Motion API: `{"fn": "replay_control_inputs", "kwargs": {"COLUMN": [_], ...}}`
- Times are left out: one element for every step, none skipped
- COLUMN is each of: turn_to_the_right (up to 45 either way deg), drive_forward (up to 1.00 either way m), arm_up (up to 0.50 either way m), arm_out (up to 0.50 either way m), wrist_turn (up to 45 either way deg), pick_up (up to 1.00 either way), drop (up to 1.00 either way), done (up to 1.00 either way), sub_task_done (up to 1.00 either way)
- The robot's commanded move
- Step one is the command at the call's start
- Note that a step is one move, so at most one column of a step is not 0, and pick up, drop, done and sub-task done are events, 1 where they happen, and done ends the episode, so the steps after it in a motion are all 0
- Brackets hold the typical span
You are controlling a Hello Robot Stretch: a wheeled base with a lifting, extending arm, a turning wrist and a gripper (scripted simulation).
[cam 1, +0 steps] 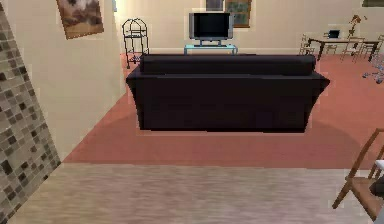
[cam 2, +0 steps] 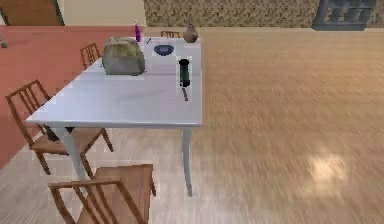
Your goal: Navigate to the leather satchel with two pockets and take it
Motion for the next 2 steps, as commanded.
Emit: {"fn": "replay_control_inputs", "kwargs": {"turn_to_the_right": [0.0, 39.0], "drive_forward": [0.85, 0.0], "arm_up": [0.0, 0.0], "arm_out": [0.0, 0.0], "wrist_turn": [0.0, 0.0], "pick_up": [0.0, 0.0], "drop": [0.0, 0.0], "done": [0.0, 0.0], "sub_task_done": [0.0, 0.0]}}
